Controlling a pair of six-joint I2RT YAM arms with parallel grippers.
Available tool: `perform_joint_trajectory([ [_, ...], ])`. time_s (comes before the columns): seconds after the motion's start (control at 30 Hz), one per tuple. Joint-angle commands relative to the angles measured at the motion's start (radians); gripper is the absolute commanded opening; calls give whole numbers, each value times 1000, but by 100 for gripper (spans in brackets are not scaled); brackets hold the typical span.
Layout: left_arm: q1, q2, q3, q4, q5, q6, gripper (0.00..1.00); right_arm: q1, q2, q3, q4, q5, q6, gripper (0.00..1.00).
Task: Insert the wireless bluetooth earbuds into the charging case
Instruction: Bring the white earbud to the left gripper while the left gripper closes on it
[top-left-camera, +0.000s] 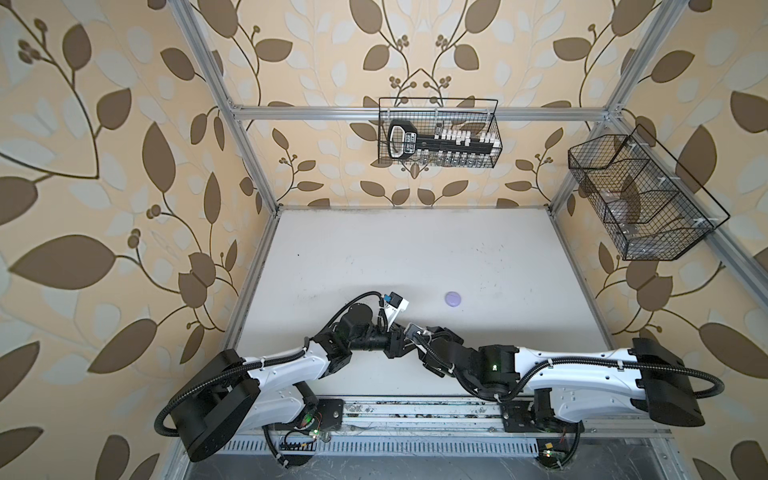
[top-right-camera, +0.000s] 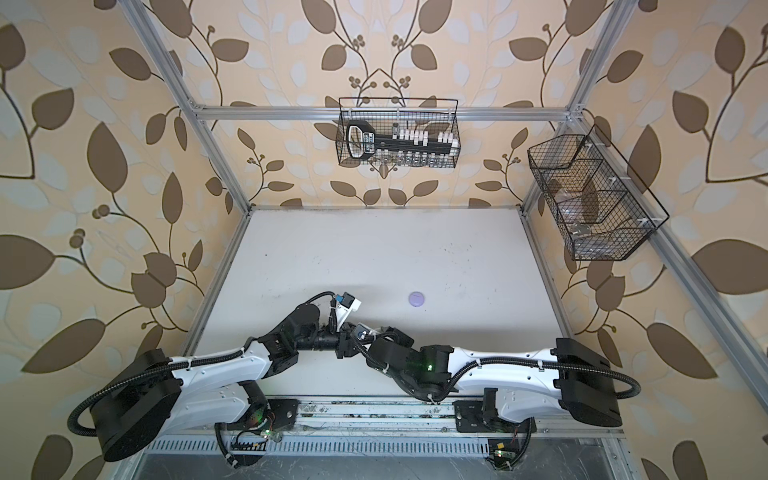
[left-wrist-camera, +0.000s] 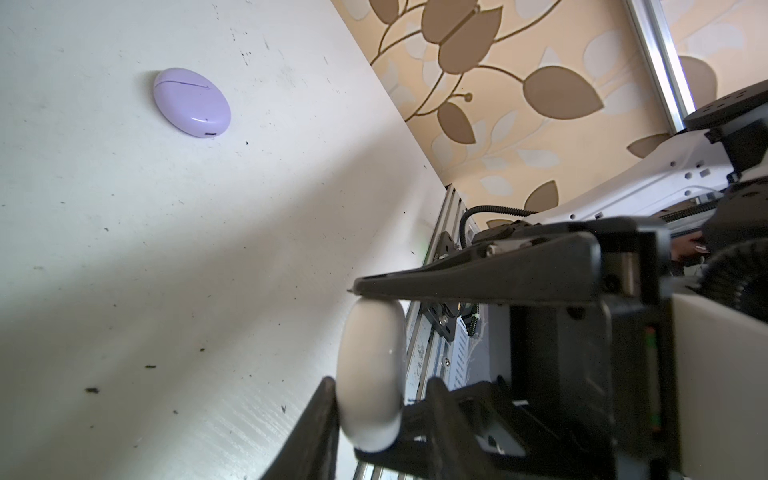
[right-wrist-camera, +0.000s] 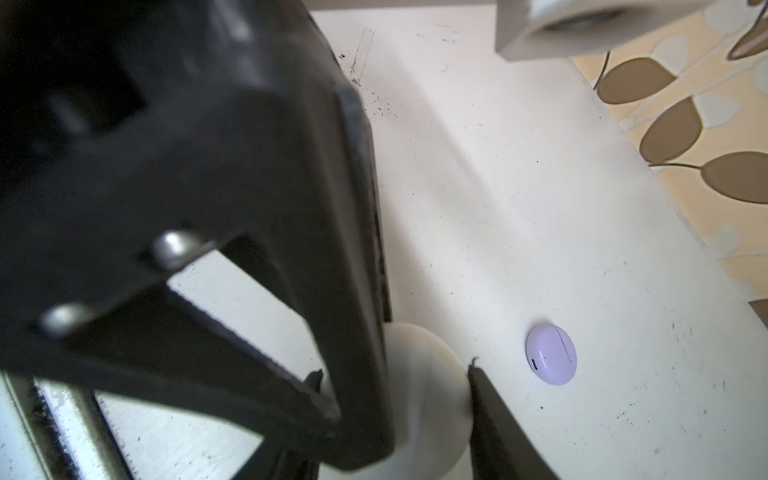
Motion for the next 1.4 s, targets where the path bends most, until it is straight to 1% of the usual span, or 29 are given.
perform_joint_trajectory([
  [0.0, -42, 18, 34, 29, 108, 12, 33, 6, 29, 58, 40, 78, -40, 14],
  [0.13, -51, 34, 41, 31, 121, 12, 34, 26, 72, 66, 32, 129, -56, 13],
  [0.4, -89, 62, 63, 16, 144, 27, 33, 30, 54, 49, 50, 158, -73, 13],
  [0.47, -92, 56, 58, 14, 144, 32, 32, 30, 53, 46, 50, 163, -73, 13],
  [0.57, -95, 47, 59, 15, 145, 32, 26, 33, 50, 44, 53, 163, -74, 12],
  [0.67, -97, 41, 53, 31, 152, 27, 21, 33, 37, 37, 61, 156, -73, 13],
  [0.8, -99, 28, 44, 59, 159, 15, 18, 33, 6, 26, 73, 136, -67, 14],
  [1.1, -102, 26, 23, 210, 225, -75, 17, 13, -81, -8, 122, 28, -46, 16],
  [1.3, -109, 7, 32, 214, 250, -100, 14, 13, -99, -17, 126, 20, -48, 18],
  [1.37, -111, -3, 31, 229, 257, -113, 11, 14, -107, -20, 129, 18, -50, 21],
])
